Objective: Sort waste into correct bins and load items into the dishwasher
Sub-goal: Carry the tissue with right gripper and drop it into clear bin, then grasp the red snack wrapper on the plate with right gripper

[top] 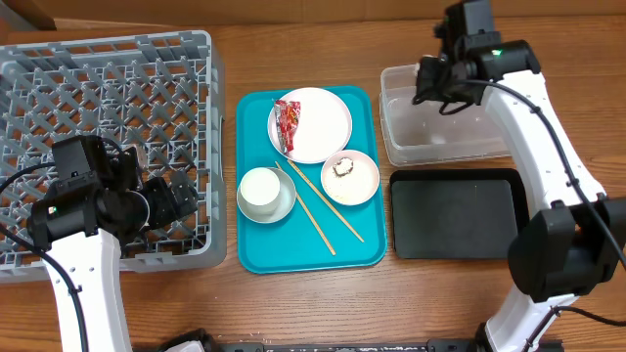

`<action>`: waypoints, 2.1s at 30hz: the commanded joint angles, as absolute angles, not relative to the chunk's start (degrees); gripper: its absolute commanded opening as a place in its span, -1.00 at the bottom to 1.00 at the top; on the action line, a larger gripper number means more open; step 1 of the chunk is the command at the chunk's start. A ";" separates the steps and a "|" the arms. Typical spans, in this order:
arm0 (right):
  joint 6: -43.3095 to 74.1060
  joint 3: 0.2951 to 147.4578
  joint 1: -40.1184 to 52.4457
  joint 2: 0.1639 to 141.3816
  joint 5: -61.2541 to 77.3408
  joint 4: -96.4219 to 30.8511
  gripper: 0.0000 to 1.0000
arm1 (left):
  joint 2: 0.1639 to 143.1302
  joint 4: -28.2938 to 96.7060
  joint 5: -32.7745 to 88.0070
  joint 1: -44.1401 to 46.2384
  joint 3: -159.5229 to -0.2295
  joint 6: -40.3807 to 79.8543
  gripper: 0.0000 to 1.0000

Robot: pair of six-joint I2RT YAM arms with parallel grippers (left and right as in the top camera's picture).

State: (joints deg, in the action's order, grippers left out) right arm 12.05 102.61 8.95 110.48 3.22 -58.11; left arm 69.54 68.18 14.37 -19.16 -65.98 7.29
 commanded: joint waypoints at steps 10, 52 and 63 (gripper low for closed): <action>12.27 103.96 9.04 109.16 22.74 -53.95 0.15 | 69.63 68.31 14.87 -19.05 -67.35 6.17 1.00; 18.06 104.71 36.64 131.98 7.94 -33.71 -0.77 | 69.63 68.38 14.85 -19.05 -67.35 6.17 1.00; 18.06 109.16 27.05 116.18 -0.80 -45.23 -0.92 | 69.63 68.34 14.83 -19.05 -67.33 6.17 1.00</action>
State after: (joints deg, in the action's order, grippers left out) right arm 17.98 106.02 30.72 125.40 4.16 -43.16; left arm 69.56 68.16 14.37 -19.16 -66.00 7.29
